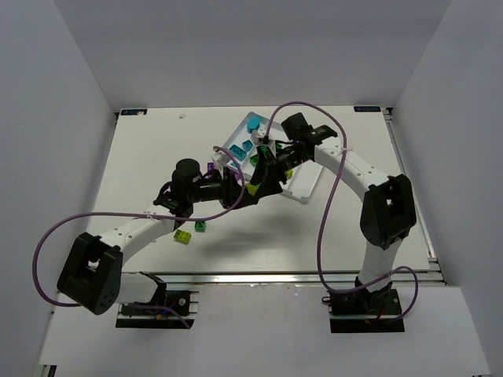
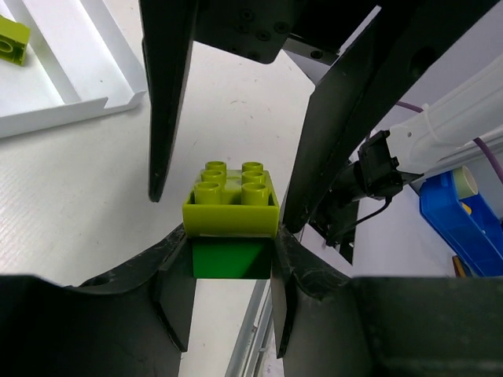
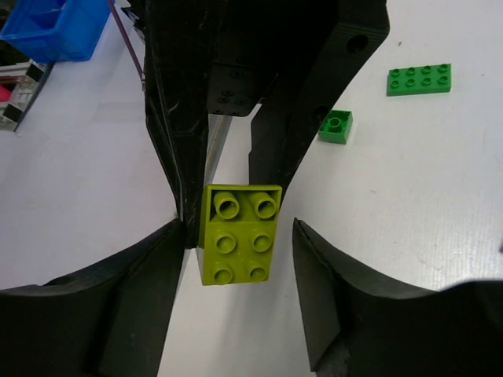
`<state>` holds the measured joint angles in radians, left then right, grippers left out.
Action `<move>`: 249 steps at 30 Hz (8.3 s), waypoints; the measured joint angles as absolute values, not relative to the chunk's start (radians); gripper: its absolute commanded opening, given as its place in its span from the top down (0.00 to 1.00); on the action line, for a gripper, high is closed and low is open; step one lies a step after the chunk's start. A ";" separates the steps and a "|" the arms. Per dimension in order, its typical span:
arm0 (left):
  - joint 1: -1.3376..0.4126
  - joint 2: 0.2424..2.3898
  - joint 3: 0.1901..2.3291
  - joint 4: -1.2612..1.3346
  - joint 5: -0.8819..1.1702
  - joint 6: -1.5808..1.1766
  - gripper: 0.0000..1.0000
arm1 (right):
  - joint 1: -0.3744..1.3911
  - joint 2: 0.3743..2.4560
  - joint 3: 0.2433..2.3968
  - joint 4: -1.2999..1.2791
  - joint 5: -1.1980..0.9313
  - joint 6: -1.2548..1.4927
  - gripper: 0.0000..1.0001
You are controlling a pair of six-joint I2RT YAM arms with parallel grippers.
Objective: Sort the legos into containers by color
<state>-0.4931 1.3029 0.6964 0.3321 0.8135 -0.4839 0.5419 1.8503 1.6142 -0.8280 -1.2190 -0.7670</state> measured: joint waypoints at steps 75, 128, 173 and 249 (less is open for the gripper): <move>-0.470 2.119 1.653 -0.316 0.267 -0.575 0.63 | 0.179 1.735 1.446 -0.215 -0.738 -0.346 0.57; -0.453 1.058 0.831 -0.802 -0.266 -1.140 0.12 | 0.574 1.742 1.433 -0.604 -0.823 -1.135 0.11; -0.244 1.216 0.741 -0.827 -0.214 -1.250 1.00 | 0.453 1.562 1.285 -0.315 -0.666 -0.650 0.19; -0.487 0.911 0.875 -0.574 -0.374 -0.854 0.07 | 0.665 2.016 1.666 -0.951 -0.469 -1.959 0.30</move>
